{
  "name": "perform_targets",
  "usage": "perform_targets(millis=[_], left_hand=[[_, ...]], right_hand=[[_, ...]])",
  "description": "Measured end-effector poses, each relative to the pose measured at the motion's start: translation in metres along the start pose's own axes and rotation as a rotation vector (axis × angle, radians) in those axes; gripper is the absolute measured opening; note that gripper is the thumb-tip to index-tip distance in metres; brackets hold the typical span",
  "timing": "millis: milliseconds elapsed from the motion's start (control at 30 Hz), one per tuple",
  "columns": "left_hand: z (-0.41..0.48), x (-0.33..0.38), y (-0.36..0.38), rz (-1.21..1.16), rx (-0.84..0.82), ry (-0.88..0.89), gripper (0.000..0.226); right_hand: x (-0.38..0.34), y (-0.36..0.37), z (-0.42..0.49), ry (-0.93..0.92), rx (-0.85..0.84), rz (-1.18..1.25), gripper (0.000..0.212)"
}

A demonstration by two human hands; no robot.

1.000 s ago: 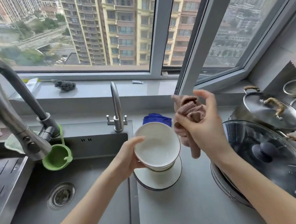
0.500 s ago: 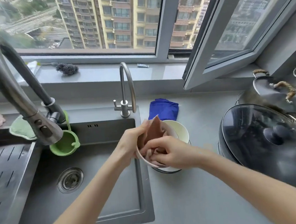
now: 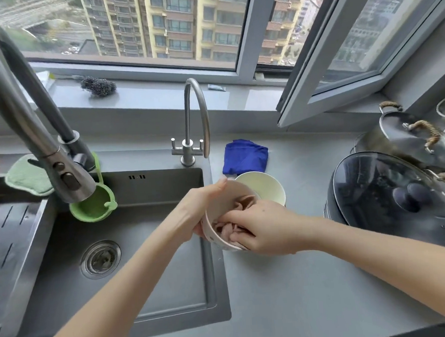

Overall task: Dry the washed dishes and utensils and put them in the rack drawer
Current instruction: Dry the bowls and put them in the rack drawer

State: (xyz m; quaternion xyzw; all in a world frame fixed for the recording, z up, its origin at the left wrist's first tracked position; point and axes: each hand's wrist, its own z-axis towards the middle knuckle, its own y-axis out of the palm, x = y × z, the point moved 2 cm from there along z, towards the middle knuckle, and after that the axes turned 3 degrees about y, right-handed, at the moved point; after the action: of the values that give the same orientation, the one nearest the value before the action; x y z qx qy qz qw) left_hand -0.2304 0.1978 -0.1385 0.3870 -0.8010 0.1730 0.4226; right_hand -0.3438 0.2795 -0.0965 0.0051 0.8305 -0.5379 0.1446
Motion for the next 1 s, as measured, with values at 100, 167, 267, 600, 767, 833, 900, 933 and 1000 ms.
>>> perform_targets(millis=[100, 167, 267, 600, 767, 833, 900, 933, 1000], left_hand=[[-0.004, -0.003, 0.004, -0.006, -0.055, 0.033, 0.049], [-0.005, -0.004, 0.004, -0.012, -0.065, 0.071, 0.051], [-0.007, -0.002, 0.004, -0.001, -0.087, 0.108, 0.056], [-0.014, 0.011, 0.01, -0.064, -0.12, 0.188, 0.052], [-0.01, 0.017, 0.013, -0.044, -0.035, 0.213, 0.051], [-0.009, 0.017, 0.013, 0.025, -0.038, 0.168, 0.047], [-0.007, 0.015, 0.017, 0.123, -0.047, 0.134, 0.044], [-0.006, 0.015, 0.019, 0.15, -0.061, 0.127, 0.044], [-0.003, 0.016, 0.02, 0.154, -0.067, 0.128, 0.045]], right_hand=[[0.0, -0.015, -0.014, 0.073, 0.052, 0.335, 0.027], [0.004, -0.028, -0.022, 0.172, 0.247, 0.578, 0.029], [0.012, -0.042, -0.022, 0.373, 0.329, 0.898, 0.045], [-0.003, 0.008, -0.034, -0.086, 0.468, 0.015, 0.055], [-0.001, 0.008, -0.012, -0.067, 0.2, 0.504, 0.044], [0.003, 0.006, -0.013, -0.116, 0.138, 0.574, 0.024], [0.012, 0.01, -0.016, -0.192, 0.093, 0.318, 0.01], [0.018, 0.01, -0.015, -0.24, 0.106, 0.114, 0.008], [0.031, 0.007, -0.011, -0.327, 0.158, -0.262, 0.011]])
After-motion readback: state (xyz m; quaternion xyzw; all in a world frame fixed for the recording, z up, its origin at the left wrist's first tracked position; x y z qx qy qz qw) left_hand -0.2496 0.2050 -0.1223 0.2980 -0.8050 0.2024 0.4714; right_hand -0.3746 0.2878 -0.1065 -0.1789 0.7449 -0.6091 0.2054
